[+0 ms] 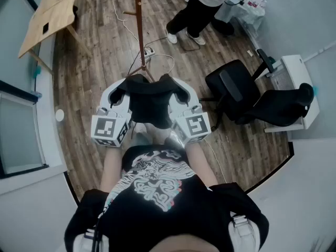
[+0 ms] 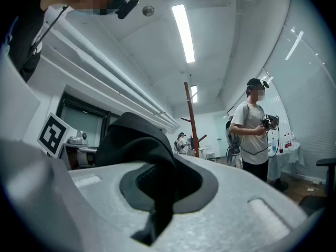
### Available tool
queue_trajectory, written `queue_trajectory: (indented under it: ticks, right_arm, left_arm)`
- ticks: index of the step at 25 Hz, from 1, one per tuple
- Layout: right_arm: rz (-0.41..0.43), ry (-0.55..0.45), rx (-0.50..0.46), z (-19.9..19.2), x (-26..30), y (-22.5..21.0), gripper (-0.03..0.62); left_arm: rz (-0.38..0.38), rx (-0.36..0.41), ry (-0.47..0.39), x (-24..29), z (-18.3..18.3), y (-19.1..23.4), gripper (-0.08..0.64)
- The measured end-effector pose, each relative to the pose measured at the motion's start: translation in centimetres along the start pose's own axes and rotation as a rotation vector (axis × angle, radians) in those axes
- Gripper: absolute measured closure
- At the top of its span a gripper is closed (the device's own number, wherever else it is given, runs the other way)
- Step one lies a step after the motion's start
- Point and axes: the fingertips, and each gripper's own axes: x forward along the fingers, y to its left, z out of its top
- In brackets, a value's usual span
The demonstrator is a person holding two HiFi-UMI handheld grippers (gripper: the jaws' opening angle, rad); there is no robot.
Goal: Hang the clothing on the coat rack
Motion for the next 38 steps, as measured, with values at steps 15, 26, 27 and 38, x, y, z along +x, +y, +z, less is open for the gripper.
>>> queue_trajectory:
  ticks: [15, 26, 27, 38]
  right_arm:
    - [-0.024, 0.011, 0.022, -0.1, -1.6, -1.1, 0.578]
    - [-0.021, 0.001, 0.030, 0.5, -3.2, -1.7, 0.578]
    - [-0.026, -0.001, 0.028, 0.6, -3.4, -1.8, 0.578]
    - [-0.049, 0.007, 0.033, 0.1, -4.3, -3.2, 0.578]
  left_arm:
    - [0.045, -0.002, 0.021, -0.2, 0.7, -0.8, 0.558]
    - [0.026, -0.009, 0.033, 0.0, 1.1, -2.8, 0.558]
    - [0.025, 0.005, 0.034, 0.0, 1.2, -3.1, 0.558]
    - [0.045, 0.013, 0.044, 0.2, 0.6, -3.9, 0.558]
